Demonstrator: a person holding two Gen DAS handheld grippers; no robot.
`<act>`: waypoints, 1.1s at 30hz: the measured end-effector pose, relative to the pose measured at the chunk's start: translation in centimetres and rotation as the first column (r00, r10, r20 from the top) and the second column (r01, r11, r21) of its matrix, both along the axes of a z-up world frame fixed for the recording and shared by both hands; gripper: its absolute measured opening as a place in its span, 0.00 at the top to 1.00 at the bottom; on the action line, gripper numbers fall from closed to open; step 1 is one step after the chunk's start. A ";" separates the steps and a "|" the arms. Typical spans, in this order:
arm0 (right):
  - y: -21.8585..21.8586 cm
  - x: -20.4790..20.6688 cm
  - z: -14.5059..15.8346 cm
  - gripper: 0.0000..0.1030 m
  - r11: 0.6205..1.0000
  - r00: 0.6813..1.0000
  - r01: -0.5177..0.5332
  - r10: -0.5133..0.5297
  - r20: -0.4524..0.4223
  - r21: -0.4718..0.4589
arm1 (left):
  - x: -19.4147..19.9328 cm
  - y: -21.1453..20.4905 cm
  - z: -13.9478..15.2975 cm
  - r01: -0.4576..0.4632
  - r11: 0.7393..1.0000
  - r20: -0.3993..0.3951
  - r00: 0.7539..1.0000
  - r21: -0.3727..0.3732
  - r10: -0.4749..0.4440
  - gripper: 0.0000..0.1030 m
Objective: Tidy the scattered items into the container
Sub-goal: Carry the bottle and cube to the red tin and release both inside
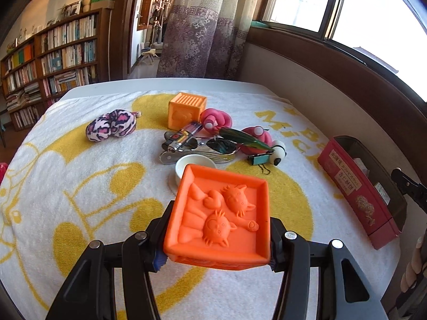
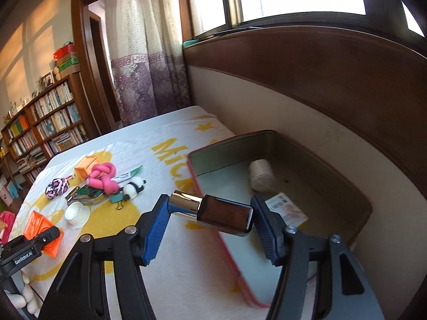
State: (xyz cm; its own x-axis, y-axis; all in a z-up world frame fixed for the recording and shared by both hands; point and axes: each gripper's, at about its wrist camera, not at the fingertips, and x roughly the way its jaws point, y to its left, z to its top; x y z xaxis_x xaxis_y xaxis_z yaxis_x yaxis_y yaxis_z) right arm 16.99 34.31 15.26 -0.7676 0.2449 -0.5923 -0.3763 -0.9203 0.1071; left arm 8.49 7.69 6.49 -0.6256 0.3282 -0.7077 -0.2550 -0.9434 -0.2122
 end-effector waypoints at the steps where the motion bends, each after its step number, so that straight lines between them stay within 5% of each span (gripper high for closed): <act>1: 1.0 0.4 0.1 0.36 1.000 1.000 0.023 -0.023 -0.006 -0.005 | 0.1 0.6 0.2 0.010 1.000 -0.003 1.000 -0.003 -0.010 0.45; 14: 7.3 2.1 -0.4 0.36 0.985 0.985 0.173 -0.173 -0.027 0.025 | 0.7 9.8 2.5 0.183 0.981 -0.028 0.982 -0.057 -0.185 0.45; 33: 9.5 2.5 -1.3 0.34 0.980 0.980 0.196 -0.195 -0.042 0.023 | -0.7 21.2 5.7 0.369 0.924 -0.076 0.923 -0.096 -0.377 0.45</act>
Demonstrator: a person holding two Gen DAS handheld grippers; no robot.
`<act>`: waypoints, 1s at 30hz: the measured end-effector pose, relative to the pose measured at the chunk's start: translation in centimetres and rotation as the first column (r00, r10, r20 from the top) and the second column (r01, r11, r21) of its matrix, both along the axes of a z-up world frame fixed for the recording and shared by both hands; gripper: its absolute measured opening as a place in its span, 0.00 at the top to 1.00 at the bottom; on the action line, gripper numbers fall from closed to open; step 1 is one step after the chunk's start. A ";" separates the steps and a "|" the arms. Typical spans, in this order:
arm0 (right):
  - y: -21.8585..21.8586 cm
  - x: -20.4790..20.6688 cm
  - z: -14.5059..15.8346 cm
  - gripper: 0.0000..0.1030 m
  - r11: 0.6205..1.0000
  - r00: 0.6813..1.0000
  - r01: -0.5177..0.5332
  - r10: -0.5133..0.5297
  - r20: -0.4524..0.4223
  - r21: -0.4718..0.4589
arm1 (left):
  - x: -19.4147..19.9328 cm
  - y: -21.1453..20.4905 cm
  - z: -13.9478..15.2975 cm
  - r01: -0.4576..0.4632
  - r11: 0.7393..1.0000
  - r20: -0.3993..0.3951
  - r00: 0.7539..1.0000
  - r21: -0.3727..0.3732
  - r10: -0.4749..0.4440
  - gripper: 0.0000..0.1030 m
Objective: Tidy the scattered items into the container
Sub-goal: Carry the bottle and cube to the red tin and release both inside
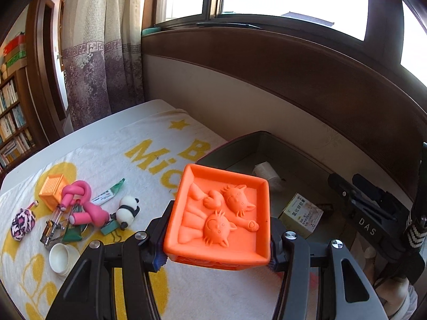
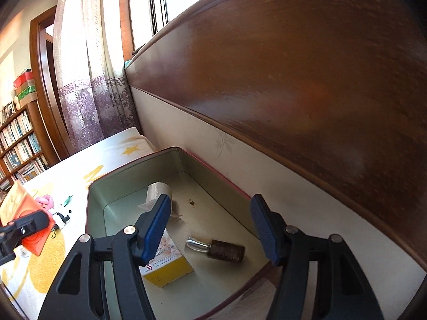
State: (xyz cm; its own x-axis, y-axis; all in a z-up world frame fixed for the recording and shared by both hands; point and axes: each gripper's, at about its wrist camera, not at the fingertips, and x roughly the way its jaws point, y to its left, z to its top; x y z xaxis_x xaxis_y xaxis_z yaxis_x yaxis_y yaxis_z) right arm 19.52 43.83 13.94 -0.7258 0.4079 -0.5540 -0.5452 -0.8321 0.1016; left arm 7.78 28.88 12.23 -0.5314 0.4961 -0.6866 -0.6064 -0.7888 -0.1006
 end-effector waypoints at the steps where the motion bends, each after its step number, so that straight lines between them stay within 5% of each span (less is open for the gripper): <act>1: 0.1 0.1 0.0 0.33 1.000 1.000 -0.001 0.001 -0.002 -0.002 | -0.1 0.5 0.1 0.007 1.000 -0.001 1.000 0.002 -0.007 0.45; 17: 0.5 0.4 -0.8 0.24 1.000 1.000 -0.009 0.009 -0.018 -0.025 | -3.2 7.1 -0.8 0.065 0.998 0.046 0.997 0.021 -0.066 0.41; 19: 0.5 0.3 -0.8 0.24 1.000 1.000 -0.012 0.012 -0.017 -0.028 | -3.3 7.1 -0.7 0.061 0.998 0.036 0.997 0.019 -0.061 0.33; 30: -0.6 -0.4 -0.9 0.24 0.999 0.999 -0.039 0.039 -0.006 -0.022 | -3.8 4.1 -1.1 0.000 1.000 0.057 0.998 0.025 -0.001 0.33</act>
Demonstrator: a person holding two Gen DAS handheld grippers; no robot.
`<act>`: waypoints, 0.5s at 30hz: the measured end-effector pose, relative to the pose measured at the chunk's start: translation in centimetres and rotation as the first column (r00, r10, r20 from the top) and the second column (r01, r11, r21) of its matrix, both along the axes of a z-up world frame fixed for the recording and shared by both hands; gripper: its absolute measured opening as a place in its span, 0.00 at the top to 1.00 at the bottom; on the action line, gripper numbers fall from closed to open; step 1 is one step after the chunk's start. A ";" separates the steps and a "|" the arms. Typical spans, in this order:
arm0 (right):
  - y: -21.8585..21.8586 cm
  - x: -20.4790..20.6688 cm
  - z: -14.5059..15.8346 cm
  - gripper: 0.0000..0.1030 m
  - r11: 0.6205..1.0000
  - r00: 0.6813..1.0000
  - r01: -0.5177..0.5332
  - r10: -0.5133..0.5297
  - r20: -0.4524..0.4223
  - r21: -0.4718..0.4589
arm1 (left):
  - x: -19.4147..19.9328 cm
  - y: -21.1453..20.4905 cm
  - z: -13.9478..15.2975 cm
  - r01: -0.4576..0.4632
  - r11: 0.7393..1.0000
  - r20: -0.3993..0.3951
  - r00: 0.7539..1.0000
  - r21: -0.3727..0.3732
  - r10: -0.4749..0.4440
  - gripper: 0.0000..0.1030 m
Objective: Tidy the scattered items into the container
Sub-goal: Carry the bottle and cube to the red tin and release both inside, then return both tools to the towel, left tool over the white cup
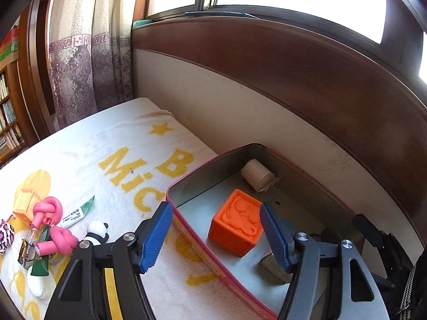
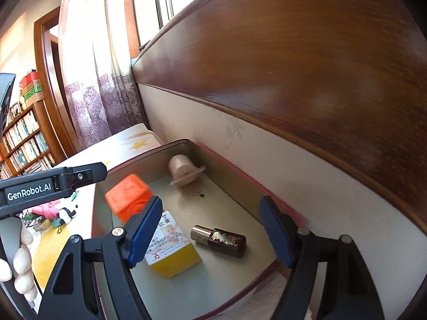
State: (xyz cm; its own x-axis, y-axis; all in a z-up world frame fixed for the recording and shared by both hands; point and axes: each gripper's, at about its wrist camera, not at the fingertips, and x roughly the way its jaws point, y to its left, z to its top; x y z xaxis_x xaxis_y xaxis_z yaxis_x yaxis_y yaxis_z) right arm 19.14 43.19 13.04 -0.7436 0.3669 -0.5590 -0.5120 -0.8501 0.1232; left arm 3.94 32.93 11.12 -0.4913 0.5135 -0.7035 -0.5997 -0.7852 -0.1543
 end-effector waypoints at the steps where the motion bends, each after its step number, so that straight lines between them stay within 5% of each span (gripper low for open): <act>1: -0.2 -0.1 0.1 0.24 1.000 1.000 -0.002 0.002 0.000 0.002 | 0.0 -0.3 -0.1 -0.003 1.000 0.003 1.000 0.001 0.003 0.33; 15: -4.5 -1.0 1.4 0.23 0.996 0.997 -0.079 0.080 -0.019 0.031 | -0.5 -8.3 -0.4 -0.124 0.992 0.031 0.992 0.023 0.123 0.33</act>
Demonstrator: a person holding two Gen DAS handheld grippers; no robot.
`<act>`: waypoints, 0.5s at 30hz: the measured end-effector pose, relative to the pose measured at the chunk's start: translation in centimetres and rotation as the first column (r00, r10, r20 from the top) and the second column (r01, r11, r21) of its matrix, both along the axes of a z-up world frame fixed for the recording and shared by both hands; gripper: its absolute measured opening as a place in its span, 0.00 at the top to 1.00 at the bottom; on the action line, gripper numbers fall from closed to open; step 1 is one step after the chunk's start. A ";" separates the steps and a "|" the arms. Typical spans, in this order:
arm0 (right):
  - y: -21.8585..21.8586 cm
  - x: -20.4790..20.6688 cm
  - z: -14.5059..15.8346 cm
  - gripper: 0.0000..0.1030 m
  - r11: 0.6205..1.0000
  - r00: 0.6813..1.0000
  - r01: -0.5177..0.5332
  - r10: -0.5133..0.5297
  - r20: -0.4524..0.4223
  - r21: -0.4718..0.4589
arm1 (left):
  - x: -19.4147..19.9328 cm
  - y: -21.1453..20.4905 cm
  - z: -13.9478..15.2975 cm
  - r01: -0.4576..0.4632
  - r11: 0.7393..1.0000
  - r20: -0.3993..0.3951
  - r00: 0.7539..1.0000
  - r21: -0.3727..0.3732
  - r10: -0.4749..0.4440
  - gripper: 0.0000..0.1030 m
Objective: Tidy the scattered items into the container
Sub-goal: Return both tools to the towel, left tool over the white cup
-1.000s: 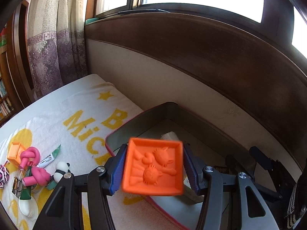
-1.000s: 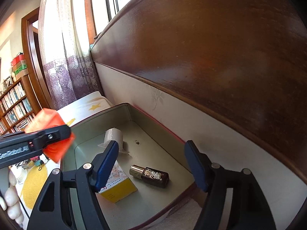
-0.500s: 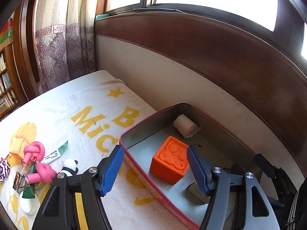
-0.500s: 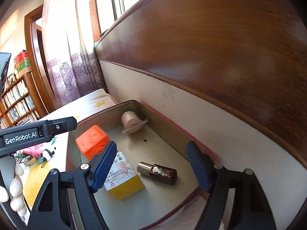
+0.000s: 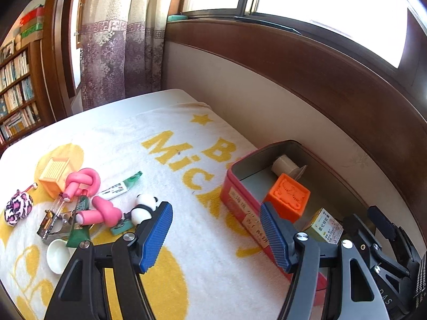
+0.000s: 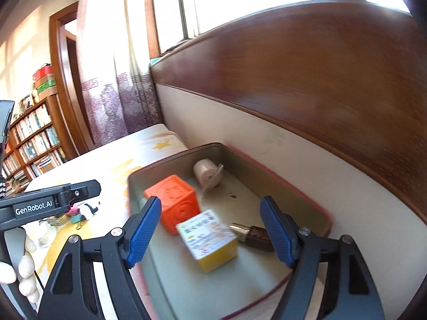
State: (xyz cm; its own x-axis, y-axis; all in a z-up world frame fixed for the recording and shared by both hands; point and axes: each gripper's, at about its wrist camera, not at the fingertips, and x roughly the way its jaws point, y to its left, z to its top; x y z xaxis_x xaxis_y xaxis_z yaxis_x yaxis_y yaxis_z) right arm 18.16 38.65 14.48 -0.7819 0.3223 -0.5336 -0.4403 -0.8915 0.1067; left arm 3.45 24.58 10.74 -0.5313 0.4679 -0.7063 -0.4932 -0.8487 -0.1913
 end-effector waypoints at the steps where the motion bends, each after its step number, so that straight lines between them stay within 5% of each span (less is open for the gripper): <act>1: -0.4 -0.2 0.1 0.23 1.000 1.000 -0.009 0.009 0.000 0.003 | 0.0 -0.8 -0.1 -0.012 1.000 0.003 1.000 0.002 0.012 0.32; 15: -7.9 -3.2 -0.1 0.22 0.986 0.986 -0.165 0.163 0.040 0.038 | -0.2 -14.7 -2.2 -0.267 0.964 0.006 0.964 -0.009 0.267 0.26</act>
